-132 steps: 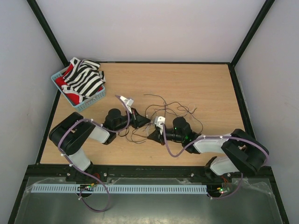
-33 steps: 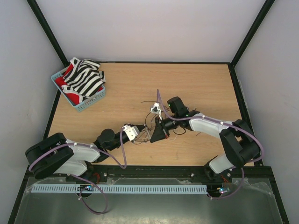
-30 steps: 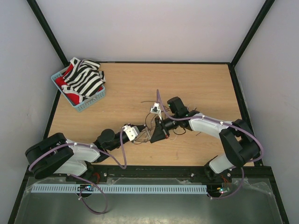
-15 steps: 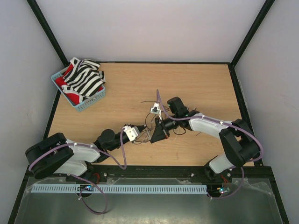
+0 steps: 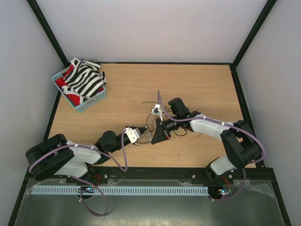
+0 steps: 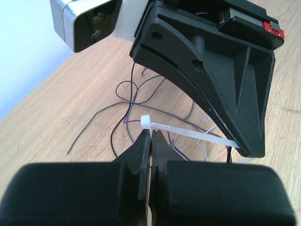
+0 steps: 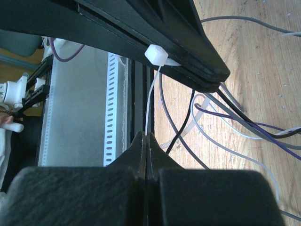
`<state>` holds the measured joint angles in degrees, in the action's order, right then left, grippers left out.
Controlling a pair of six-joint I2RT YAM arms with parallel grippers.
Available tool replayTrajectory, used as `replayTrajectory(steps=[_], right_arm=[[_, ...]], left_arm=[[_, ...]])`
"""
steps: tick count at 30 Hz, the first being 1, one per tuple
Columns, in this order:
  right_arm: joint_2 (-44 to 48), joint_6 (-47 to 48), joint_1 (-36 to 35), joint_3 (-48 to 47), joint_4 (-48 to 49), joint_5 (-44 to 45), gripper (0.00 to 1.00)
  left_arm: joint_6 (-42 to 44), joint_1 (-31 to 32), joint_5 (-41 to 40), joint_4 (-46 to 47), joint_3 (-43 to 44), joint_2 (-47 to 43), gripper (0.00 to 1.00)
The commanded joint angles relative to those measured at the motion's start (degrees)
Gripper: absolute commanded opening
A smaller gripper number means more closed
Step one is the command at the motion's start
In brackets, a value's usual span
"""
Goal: Zip-tie the wires
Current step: Tie the cable at the center of the board.
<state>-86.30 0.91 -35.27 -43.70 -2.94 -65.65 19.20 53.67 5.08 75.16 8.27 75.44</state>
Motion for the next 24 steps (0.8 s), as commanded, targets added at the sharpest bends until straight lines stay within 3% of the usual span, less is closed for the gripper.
replayTrajectory(steps=[1, 24], right_arm=[[0.9, 1.1, 0.2, -1.9, -0.8, -2.3, 0.00], [0.4, -0.9, 0.4, -3.5, -0.8, -1.9, 0.00]], left_arm=[[1.0, 0.5, 0.3, 2.5, -0.1, 0.4, 0.00], [2.7, 1.7, -0.3, 2.5, 0.0, 0.7, 0.00]])
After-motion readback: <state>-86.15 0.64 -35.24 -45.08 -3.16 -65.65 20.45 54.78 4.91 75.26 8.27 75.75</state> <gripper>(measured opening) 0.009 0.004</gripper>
